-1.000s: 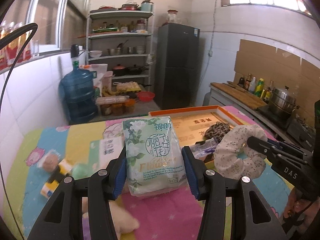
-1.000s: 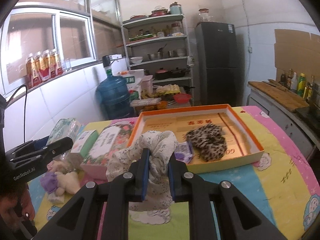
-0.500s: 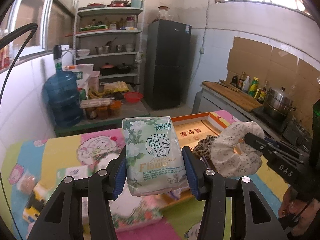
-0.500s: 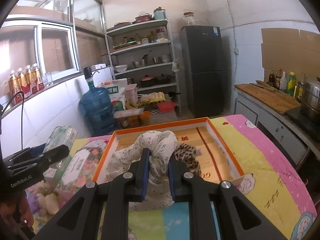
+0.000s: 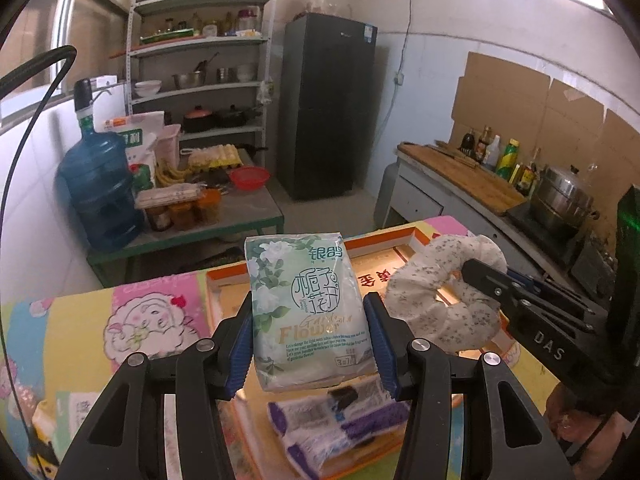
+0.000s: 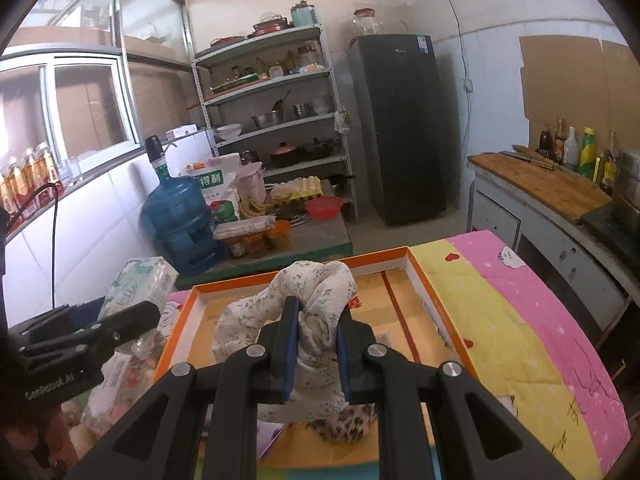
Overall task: Organize soft objects
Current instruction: 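Lift both held items and carry them over the orange-rimmed box, then lower the tissue pack and floral cloth into the box and open both tools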
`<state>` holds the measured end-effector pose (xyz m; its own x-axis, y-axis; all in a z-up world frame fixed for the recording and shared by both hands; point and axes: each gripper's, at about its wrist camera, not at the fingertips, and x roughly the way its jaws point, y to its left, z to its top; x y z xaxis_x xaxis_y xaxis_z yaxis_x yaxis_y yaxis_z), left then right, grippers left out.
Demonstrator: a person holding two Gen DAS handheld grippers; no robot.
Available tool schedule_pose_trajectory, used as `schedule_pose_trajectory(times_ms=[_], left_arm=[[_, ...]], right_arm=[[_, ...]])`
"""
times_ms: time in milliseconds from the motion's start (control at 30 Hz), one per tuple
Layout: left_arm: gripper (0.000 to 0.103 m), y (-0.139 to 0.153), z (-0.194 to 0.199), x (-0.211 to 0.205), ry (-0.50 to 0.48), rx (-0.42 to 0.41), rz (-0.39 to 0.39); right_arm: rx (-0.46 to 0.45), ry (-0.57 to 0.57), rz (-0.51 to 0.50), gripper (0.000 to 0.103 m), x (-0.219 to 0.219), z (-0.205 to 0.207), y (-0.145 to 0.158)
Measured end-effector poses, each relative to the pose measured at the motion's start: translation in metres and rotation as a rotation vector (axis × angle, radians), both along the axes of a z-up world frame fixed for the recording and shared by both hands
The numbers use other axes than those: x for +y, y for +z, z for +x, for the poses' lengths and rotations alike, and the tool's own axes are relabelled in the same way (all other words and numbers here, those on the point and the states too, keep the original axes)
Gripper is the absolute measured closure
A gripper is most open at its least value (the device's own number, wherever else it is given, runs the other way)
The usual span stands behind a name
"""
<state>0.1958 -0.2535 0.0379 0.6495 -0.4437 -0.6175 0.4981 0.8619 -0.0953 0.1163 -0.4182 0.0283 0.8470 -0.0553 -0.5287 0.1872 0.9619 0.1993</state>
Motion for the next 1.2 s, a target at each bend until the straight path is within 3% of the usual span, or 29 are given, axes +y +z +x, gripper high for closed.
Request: schedule_pose_trajectory(times_ms=[600,767,833,933,1200], left_arm=[[0.048,-0.051,0.048,-0.032,0.036,0.118,0.069],[0.038,-0.058,0.054,-0.033,0.052,0.144,0.072],[0.03,-0.058,0.055,-0.032,0.053,0.145,0.067],[0.028,-0.057,0.051,-0.031,0.055,0.139,0.06],[0.028,-0.05,0.045,-0.024,0.063,0.128,0.043]], right_arm=[[0.119,-0.002,0.055,0.085,-0.018,0.054,-0.038],[0.14,-0.008,0.061,0.084,-0.021,0.058,-0.046],[0.146,-0.016,0.063,0.076,-0.022,0.059,-0.047],[0.144,-0.03,0.058,0.065,-0.025,0.056,-0.048],[0.126,-0.044,0.063,0.063,-0.028,0.05,-0.043]])
